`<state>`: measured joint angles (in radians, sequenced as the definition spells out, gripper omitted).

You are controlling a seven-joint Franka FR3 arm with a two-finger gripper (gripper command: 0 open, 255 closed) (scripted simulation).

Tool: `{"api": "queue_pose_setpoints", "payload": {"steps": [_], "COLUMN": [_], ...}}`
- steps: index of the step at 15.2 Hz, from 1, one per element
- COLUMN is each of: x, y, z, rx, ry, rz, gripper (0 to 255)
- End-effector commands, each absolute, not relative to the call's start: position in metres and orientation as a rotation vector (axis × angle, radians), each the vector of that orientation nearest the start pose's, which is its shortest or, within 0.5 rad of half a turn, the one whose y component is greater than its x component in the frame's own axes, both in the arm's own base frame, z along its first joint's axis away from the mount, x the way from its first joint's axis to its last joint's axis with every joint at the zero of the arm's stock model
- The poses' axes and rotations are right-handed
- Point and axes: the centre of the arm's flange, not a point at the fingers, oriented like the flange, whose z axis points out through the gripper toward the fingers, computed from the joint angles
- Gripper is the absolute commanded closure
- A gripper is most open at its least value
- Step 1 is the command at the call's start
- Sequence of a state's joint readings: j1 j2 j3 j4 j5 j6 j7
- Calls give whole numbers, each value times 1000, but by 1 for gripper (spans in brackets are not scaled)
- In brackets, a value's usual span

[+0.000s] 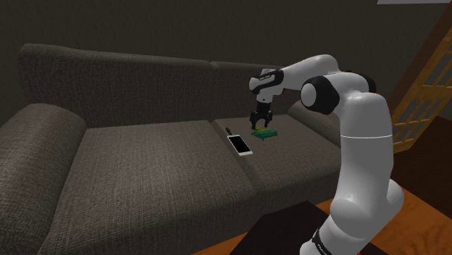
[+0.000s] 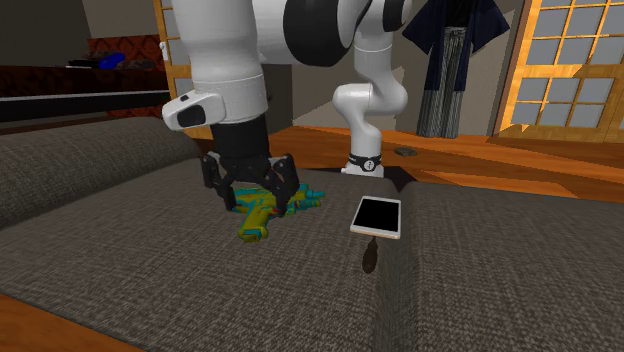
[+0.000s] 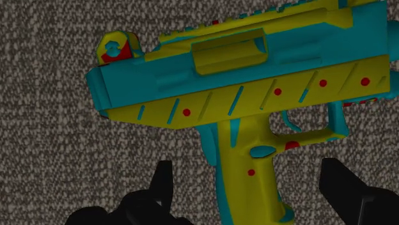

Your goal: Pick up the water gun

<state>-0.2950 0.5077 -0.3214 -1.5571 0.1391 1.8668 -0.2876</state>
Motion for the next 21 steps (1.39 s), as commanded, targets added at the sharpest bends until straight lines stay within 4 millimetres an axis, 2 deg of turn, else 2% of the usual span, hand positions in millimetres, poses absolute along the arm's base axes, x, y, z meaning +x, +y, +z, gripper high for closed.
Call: {"api": "queue_pose_setpoints", "payload": {"steps": [1, 3, 4, 13, 21], "x": [568, 568, 568, 568, 568], "y": [-353, -353, -354, -353, -353], "z": [337, 337, 337, 337, 379], "rx": [-3033, -3033, -3033, -3033, -3033], "ry": [547, 547, 547, 547, 547], "rz": [255, 255, 255, 255, 255], "gripper": [0, 0, 255, 255, 255]}}
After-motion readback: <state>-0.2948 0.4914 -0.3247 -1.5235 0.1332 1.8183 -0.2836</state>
